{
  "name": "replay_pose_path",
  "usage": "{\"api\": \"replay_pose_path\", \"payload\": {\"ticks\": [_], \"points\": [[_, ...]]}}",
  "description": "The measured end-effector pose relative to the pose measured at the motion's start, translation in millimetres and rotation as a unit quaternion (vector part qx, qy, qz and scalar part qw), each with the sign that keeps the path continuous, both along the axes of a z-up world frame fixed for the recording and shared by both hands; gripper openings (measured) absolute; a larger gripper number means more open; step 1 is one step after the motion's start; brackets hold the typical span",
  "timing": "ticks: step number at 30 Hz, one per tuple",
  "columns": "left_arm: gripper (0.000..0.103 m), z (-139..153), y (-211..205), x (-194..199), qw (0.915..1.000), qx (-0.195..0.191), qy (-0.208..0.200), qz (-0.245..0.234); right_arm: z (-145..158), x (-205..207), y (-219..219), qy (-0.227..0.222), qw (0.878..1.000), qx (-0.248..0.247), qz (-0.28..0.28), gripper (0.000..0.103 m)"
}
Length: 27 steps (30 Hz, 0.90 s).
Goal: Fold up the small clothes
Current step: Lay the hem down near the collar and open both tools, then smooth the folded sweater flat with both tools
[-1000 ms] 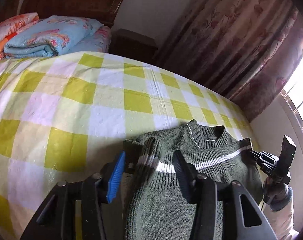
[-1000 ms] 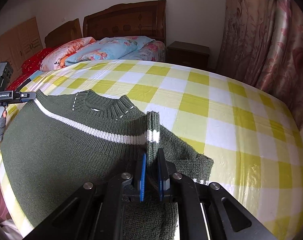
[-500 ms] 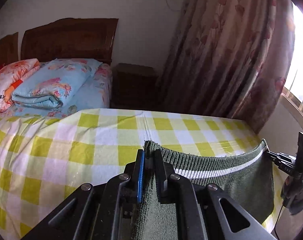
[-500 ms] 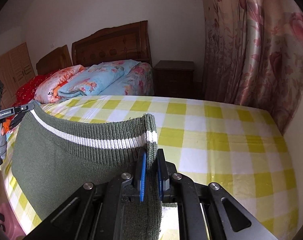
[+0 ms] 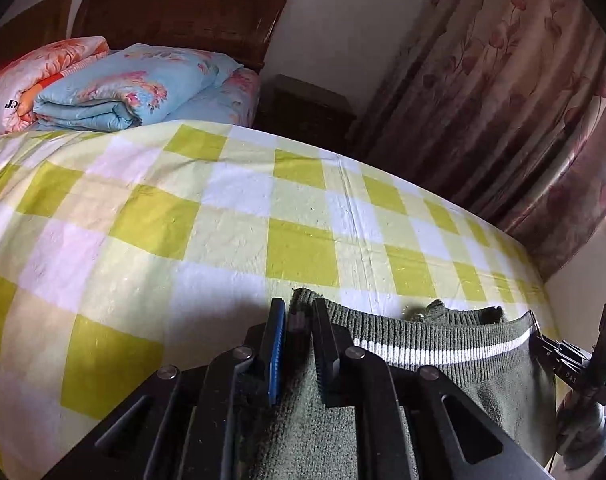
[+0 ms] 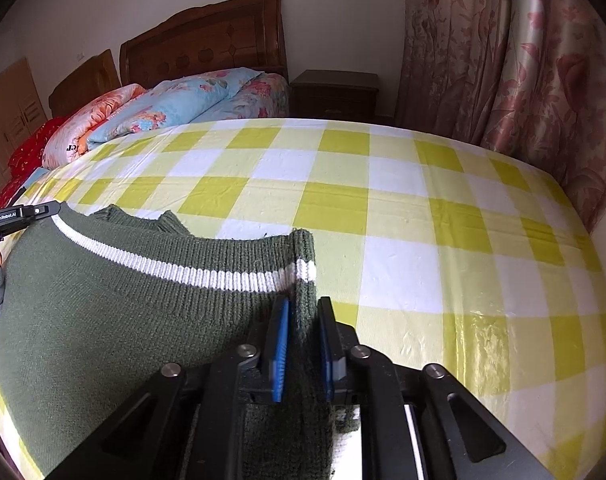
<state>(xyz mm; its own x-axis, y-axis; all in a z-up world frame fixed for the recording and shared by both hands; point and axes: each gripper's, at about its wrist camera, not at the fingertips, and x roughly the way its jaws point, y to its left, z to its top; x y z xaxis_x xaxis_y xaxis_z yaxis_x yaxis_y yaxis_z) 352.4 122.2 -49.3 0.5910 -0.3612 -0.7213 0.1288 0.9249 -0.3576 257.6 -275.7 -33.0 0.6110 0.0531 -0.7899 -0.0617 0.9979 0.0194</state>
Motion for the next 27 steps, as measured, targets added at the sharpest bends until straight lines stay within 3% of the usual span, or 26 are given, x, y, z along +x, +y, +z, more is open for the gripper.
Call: {"api": "replay_pose_path", "payload": {"ticks": [1, 4, 7, 10, 12, 14, 15, 16, 18, 20, 22, 24, 27], "points": [[0.024, 10, 3, -5, 0.9998, 0.008, -0.013, 0.014, 4, -1, -2, 0.005, 1.000, -0.009, -0.014, 0.103], [0.031, 52, 4, -32, 0.9956, 0.011, -0.084, 0.039, 33, -13, 4, -0.033, 0.999, -0.031, -0.021, 0.103], [0.037, 68, -30, -44, 0.9954, 0.039, -0.088, 0.007, 52, -15, 40, -0.056, 0.998, -0.039, 0.015, 0.103], [0.037, 55, -74, -46, 0.9934, 0.077, -0.071, -0.046, 45, -6, 99, -0.043, 0.995, -0.033, 0.080, 0.103], [0.037, 36, -95, -44, 0.9906, 0.114, -0.052, -0.054, 31, -1, 136, -0.030, 0.991, -0.059, 0.113, 0.103], [0.037, 8, -101, -39, 0.9884, 0.138, -0.021, -0.058, 10, 5, 158, -0.008, 0.988, -0.079, 0.129, 0.103], [0.037, -2, -97, -33, 0.9894, 0.132, 0.007, -0.060, -2, 8, 160, 0.004, 0.988, -0.090, 0.127, 0.103], [0.037, 1, -85, -33, 0.9939, 0.097, 0.001, -0.052, -12, 12, 156, 0.015, 0.988, -0.098, 0.115, 0.103], [0.037, -2, -64, -29, 0.9986, 0.042, 0.016, -0.028, -10, 16, 130, 0.018, 0.996, -0.053, 0.071, 0.103], [0.036, -4, -54, -28, 0.9994, 0.009, 0.018, -0.028, -1, 15, 105, -0.004, 0.996, -0.083, 0.008, 0.103], [0.036, -4, -55, -30, 0.9995, 0.008, 0.016, -0.027, 1, 16, 69, 0.001, 0.996, -0.078, -0.046, 0.103], [0.036, -3, -57, -32, 0.9995, 0.012, 0.014, -0.026, -5, 20, 34, 0.029, 0.996, -0.024, -0.080, 0.103], [0.036, -3, -55, -33, 0.9996, 0.004, 0.014, -0.024, -9, 22, 19, 0.044, 0.994, 0.021, -0.096, 0.103]]}}
